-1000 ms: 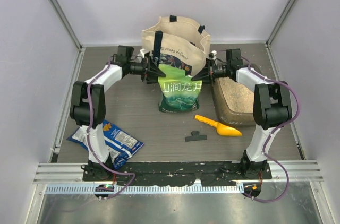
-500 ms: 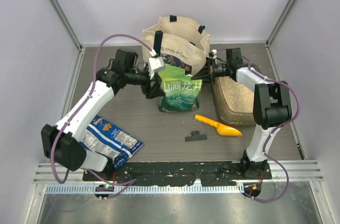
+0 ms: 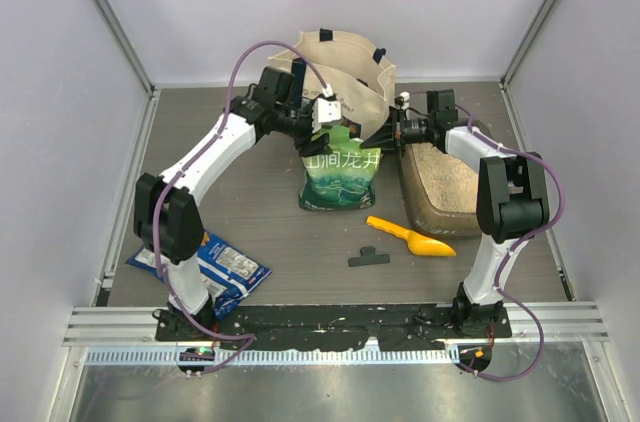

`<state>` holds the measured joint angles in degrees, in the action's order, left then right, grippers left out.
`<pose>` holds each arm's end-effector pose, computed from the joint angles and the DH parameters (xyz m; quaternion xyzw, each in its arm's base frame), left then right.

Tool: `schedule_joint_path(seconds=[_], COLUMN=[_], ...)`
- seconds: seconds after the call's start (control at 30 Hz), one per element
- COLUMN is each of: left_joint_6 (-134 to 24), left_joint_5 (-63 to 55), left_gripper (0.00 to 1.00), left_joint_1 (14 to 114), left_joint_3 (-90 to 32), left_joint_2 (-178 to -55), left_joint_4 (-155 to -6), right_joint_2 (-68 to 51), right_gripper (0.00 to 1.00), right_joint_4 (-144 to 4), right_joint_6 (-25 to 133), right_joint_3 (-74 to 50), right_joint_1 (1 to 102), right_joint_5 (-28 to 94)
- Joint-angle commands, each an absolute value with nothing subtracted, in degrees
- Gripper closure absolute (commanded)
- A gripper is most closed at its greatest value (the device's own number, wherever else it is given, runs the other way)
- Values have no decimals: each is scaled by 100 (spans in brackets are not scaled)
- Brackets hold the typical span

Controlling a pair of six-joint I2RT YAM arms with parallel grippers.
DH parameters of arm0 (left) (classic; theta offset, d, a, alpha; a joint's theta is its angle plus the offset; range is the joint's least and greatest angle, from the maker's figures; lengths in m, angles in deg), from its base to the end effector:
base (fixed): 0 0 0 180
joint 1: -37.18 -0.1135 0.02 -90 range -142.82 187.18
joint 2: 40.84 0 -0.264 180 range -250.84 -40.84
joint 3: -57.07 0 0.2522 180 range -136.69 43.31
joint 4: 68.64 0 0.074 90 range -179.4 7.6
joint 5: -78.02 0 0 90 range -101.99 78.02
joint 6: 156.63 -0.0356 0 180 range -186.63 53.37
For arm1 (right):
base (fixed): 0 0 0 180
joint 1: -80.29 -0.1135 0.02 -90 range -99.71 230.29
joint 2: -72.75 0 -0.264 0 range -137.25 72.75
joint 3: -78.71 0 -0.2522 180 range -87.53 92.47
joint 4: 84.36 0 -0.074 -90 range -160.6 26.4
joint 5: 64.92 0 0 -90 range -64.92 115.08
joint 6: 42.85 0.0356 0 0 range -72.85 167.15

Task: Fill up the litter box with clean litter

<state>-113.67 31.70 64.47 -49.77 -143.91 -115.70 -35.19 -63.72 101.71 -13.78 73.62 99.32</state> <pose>0.3477 -0.2071 0.3188 0.6323 0.5900 -0.2734 0.4211 0.3940 0.0806 0.2217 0.0661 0.7648 0.6409 0.0045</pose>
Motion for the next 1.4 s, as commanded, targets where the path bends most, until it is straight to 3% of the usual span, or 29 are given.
schedule_joint_path(seconds=[0.0,0.43,0.77,1.0,1.27,1.37], left_joint_6=[-11980,-12139,-10312,-10520,-10653,-10600], left_joint_5=[3696,3592,3899,3759,3688,3645], left_gripper=[36,38,53,70,72,85], left_joint_1=[6521,6724,6724,6759,6777,6777], left_joint_3=[-5968,-6155,-5971,-5769,-5215,-5136], left_joint_2=[-14753,-15272,-15281,-15229,-14921,-14877], left_joint_4=[-12747,-13637,-12784,-12960,-12652,-12582], right_joint_2=[-3289,-3316,-3272,-3298,-3289,-3298], right_gripper=[99,99,98,99,99,99], right_joint_4=[-6769,-6682,-6568,-5602,-4977,-4652], right_joint_6=[10603,10568,10489,10050,9944,9900], right_joint_3=[-1037,-1080,-1124,-1089,-932,-712], right_joint_1=[7370,7370,7370,7511,7590,7651], right_joint_5=[10603,10629,10620,10515,10717,10638])
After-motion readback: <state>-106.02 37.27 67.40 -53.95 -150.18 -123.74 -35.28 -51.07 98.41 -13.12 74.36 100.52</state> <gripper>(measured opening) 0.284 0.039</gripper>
